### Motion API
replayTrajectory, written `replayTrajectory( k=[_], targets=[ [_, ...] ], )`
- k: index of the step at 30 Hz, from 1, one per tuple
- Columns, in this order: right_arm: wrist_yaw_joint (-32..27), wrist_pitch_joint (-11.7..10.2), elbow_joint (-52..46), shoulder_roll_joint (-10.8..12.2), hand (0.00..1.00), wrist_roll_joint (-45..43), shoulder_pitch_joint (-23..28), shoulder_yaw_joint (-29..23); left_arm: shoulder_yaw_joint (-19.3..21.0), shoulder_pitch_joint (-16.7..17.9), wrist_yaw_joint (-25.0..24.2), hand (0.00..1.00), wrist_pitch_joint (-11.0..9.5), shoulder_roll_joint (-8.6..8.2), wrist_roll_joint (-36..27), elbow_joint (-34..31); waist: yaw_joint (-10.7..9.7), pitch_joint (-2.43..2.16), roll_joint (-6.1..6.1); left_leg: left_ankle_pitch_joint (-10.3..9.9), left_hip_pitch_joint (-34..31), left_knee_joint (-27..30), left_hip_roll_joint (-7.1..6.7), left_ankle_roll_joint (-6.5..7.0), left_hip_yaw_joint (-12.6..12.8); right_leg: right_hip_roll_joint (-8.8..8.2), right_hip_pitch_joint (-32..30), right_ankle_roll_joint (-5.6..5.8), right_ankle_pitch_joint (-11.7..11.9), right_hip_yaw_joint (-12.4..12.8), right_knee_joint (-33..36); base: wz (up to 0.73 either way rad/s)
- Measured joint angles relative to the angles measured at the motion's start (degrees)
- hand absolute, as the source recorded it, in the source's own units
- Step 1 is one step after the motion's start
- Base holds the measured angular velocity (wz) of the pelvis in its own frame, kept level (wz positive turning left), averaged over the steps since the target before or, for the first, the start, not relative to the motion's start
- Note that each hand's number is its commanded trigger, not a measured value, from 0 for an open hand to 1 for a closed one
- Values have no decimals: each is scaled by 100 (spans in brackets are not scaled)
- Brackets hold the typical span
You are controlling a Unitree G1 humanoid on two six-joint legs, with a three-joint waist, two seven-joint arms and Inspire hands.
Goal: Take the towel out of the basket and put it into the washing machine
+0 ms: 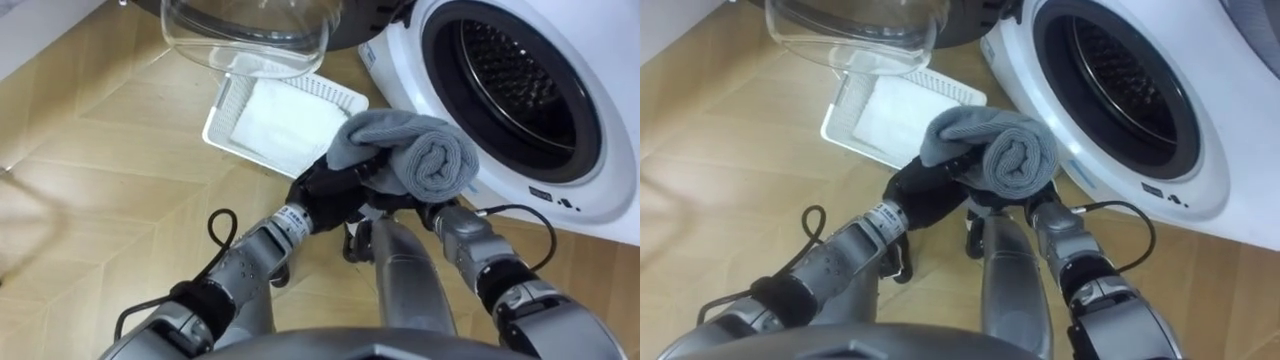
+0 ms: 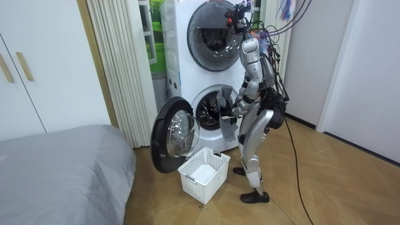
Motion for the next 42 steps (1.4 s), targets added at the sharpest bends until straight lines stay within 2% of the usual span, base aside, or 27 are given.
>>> replayTrajectory(
  k=[4,8,10,13,17,18,20,22,25,28,34,37,42],
  targets=[
    [-58,2,40,2,100,129,-57,58,-42,0,13,0,4,-1,-419,-58,41,-1,0,6,2,7,36,-10,-34,76,56,-13,35,-28,-95,0],
    [-99,9,59,19,100,234,-39,138,-84,2,13,0,20,-5,-517,-210,70,-4,-3,6,35,-28,100,-14,-39,101,142,-30,65,-51,-200,-1],
    [-120,12,158,12,100,193,-22,124,-74,-13,12,0,73,-3,-485,-206,182,-3,-3,13,105,-97,97,-28,-5,122,174,-34,70,-24,-226,-6],
    [-122,28,294,-27,100,206,110,111,-58,0,-8,0,96,148,-311,7,389,0,9,32,207,-183,119,-60,-29,194,296,-48,93,-38,-342,-4],
    [-174,0,271,-53,100,321,225,13,169,70,43,0,16,459,86,384,514,5,25,46,222,-215,146,-82,-8,194,301,-63,110,-29,-394,-1],
    [-211,-7,269,-82,100,431,218,10,308,71,128,0,-10,596,174,518,557,13,48,46,218,-236,145,-83,-9,193,294,-65,109,-30,-390,0],
    [-319,-48,266,-179,100,567,211,9,518,123,413,0,-39,642,412,659,664,37,105,46,215,-255,144,-84,-10,215,293,-64,109,-32,-390,2],
    [-378,-151,306,-288,100,674,187,-74,833,250,839,0,-166,722,1052,711,784,59,194,47,204,-284,130,-83,-6,179,285,-63,108,-45,-371,4],
    [-357,-186,441,-370,100,791,143,-170,1210,335,1367,0,-217,732,1720,798,831,43,276,65,175,-306,76,-80,-50,126,257,-49,96,-71,-344,7],
    [-316,-187,631,-397,100,880,73,-231,1421,355,1786,0,-267,703,2295,860,863,43,280,88,173,-319,59,-64,-49,101,261,-45,97,-83,-354,5],
    [-68,-127,916,-408,100,1551,34,-218,1458,393,2383,0,-299,683,2797,821,940,42,277,122,186,-304,4,-44,-49,51,254,-23,86,-83,-335,2],
    [112,-11,1047,-404,100,1966,-22,-217,1522,361,2549,0,-301,631,3091,811,962,47,267,133,195,-284,-21,-25,-45,7,254,-12,78,-71,-301,4],
    [490,85,1385,-408,100,2824,-156,-374,1519,382,2551,0,-297,620,3401,860,949,55,250,143,183,-284,-30,-13,-55,-18,257,-9,80,-86,-260,2]
  ],
)
